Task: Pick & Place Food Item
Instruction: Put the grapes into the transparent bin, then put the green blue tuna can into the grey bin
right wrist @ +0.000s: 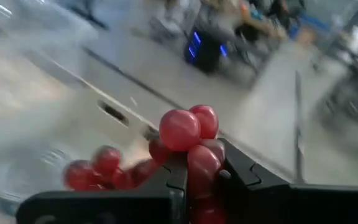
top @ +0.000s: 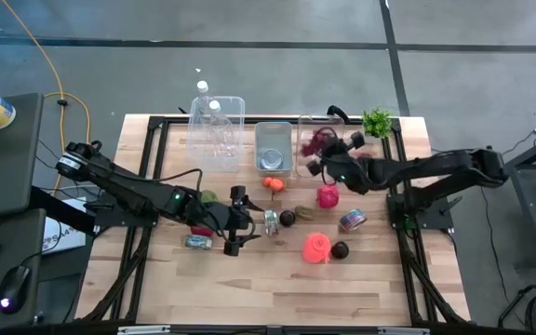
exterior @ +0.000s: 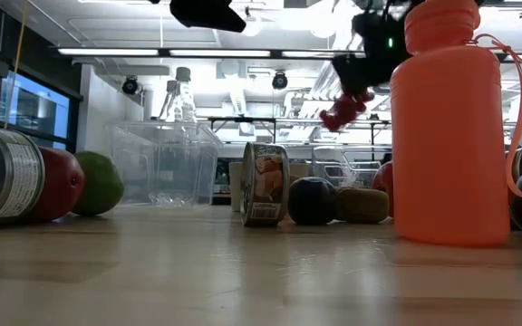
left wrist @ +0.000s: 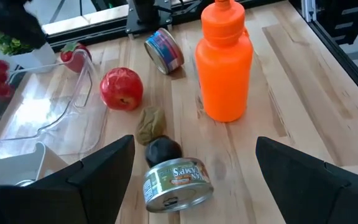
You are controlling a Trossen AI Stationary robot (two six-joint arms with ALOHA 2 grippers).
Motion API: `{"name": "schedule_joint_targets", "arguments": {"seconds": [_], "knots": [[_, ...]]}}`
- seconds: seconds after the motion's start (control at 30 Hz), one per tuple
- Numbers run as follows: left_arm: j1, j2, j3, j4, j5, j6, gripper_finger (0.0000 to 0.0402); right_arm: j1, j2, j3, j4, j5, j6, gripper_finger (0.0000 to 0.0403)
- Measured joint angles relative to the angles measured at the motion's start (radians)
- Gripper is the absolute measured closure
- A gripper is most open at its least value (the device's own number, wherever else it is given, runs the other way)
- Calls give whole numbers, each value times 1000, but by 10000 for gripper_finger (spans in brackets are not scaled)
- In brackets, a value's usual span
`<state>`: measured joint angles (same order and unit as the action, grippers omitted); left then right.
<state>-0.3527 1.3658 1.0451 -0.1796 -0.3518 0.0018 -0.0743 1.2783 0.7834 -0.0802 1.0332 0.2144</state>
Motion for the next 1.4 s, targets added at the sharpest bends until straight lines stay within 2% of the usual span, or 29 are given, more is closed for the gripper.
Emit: {"name": "schedule_joint_targets", "arguments": {"seconds": [0.1,0.27,0.43,0.73,0.9,1.07,1.27,1.4], "knots": [[0,0,0,-3,0,-1,75,-65,6,-1,-118,-85,107,369],[5,0,0,-19,0,-3,75,-124,5,-1,-114,-254,118,353],[6,0,0,-38,0,-3,75,-145,6,-1,-106,-255,114,306],[5,0,0,-97,0,-18,75,-144,6,0,-104,-239,171,183],[5,-2,0,-109,0,-54,75,-128,-4,1,-26,-239,50,141],[-4,-53,0,-172,13,-85,75,-26,-46,1,100,-249,-69,120],[-28,-148,0,-397,131,-154,75,217,-70,2,283,-257,-180,116],[-53,-163,0,-573,207,-229,75,361,-58,2,344,-284,-220,116]]}}
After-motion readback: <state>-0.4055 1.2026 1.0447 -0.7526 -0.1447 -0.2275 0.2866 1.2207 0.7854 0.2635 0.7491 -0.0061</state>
